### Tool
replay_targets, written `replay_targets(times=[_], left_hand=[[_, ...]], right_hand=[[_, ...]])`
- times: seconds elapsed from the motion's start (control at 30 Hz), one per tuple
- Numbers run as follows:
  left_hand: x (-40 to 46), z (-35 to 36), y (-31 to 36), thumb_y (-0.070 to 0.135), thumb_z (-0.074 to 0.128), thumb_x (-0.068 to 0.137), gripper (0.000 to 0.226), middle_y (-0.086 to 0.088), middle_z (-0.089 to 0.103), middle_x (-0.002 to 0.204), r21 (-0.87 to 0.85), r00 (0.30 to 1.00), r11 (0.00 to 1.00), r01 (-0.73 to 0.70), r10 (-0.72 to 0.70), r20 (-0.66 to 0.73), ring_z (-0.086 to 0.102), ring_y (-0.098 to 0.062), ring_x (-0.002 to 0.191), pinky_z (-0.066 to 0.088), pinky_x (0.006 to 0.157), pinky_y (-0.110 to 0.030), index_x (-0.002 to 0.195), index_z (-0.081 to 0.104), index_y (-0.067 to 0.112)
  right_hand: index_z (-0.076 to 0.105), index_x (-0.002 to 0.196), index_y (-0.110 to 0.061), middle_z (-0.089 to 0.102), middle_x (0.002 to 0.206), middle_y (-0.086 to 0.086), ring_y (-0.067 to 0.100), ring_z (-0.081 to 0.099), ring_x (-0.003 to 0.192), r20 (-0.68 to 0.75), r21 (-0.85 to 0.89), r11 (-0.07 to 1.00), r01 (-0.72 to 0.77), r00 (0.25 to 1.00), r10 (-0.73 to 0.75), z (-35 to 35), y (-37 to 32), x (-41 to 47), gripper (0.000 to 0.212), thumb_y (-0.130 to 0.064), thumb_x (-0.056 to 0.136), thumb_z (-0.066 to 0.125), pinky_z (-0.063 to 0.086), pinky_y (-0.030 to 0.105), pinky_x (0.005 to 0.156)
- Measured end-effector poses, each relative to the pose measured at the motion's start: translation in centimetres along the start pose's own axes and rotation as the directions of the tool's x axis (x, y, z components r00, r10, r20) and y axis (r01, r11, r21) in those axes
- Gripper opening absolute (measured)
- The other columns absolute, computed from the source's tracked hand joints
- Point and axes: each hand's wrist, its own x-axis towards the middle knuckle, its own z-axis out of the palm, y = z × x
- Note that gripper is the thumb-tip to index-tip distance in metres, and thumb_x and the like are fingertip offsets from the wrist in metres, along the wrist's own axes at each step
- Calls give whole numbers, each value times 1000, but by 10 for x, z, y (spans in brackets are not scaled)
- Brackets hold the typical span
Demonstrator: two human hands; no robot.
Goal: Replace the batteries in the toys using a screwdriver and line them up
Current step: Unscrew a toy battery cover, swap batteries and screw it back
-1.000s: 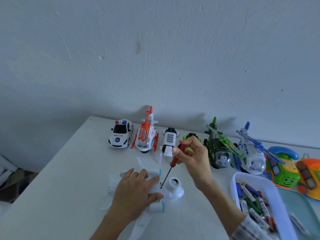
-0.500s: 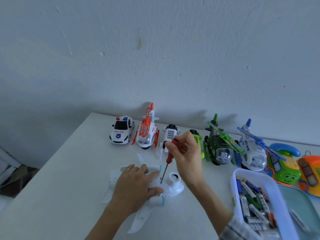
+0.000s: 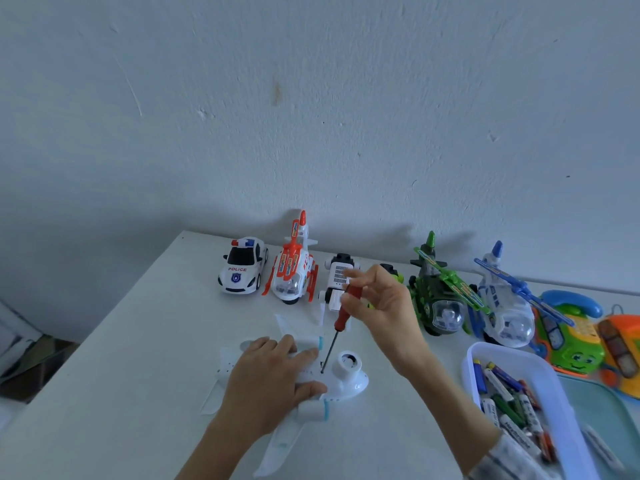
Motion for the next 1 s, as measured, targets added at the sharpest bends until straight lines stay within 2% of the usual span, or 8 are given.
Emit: replay_targets(times=[0.13, 0.23, 0.37, 0.47, 0.63, 0.8, 0.9, 1.0], left_hand=[[1, 0, -1, 75, 8, 89, 75, 13, 57, 73, -6, 1000, 1000, -2, 2, 17, 56, -9, 59, 52, 61, -28, 101, 71, 38], [0, 0, -1, 75, 12, 88, 71, 12, 57, 74, 6, 1000, 1000, -5, 5, 13, 56, -10, 59, 52, 61, -29, 101, 71, 38], [-1, 1, 0, 76, 22, 85, 65, 11, 57, 75, 11, 999, 1000, -9, 8, 41, 57, -11, 61, 52, 61, -29, 104, 70, 37], [0, 1, 0, 76, 13, 87, 70, 12, 57, 74, 32, 999, 999, -11, 9, 38, 57, -10, 60, 52, 61, -28, 102, 70, 39], [-2, 0, 1, 75, 10, 88, 73, 11, 58, 75, 21, 1000, 1000, -8, 7, 26, 58, -11, 62, 53, 62, -29, 103, 70, 38], [-2, -2, 2, 74, 10, 89, 72, 11, 58, 75, 27, 1000, 1000, -5, 5, 13, 58, -11, 61, 54, 64, -29, 102, 71, 38], [-2, -2, 2, 74, 10, 89, 72, 11, 58, 74, 24, 1000, 1000, -9, 9, 13, 58, -10, 60, 53, 64, -29, 100, 71, 37], [-2, 0, 1, 75, 11, 88, 72, 12, 57, 75, 22, 1000, 1000, -2, 2, 26, 57, -10, 61, 53, 64, -29, 102, 70, 38]], right_hand=[[45, 74, -1, 65, 74, 21, 37, 64, 54, -105, 47, 998, 46, 994, -40, -4, 4, -6, 30, 2, 72, 75, 52, 51, 55], [46, 89, 1, 65, 83, 25, 42, 63, 57, -162, 67, 997, 40, 986, -29, -9, 13, -8, 23, 17, 81, 61, 55, 53, 63], [52, 87, 0, 67, 94, 17, 28, 71, 75, -147, 197, 980, 33, 989, -4, -14, 18, -10, 19, 17, 81, 58, 57, 35, 68], [55, 80, -5, 67, 77, -6, 14, 66, 63, -95, 213, 976, 45, 995, -25, -10, 15, -9, 21, 2, 69, 71, 52, 22, 57], [53, 91, -13, 64, 78, 11, 40, 64, 68, -129, 76, 995, 57, 991, -47, -1, 24, -4, 31, 13, 80, 64, 54, 35, 60], [53, 94, -6, 65, 93, 21, 29, 69, 84, -42, 217, 975, 53, 998, -45, 0, 19, -8, 22, 8, 82, 65, 57, 37, 64], [53, 84, -2, 56, 80, 30, 32, 61, 66, -67, 231, 969, 94, 994, -81, 3, 17, -8, 31, -10, 70, 80, 55, 35, 55], [48, 85, 3, 57, 71, 24, 37, 58, 55, -71, 177, 977, 122, 991, -111, 5, 17, -8, 19, 11, 80, 64, 54, 36, 54]])
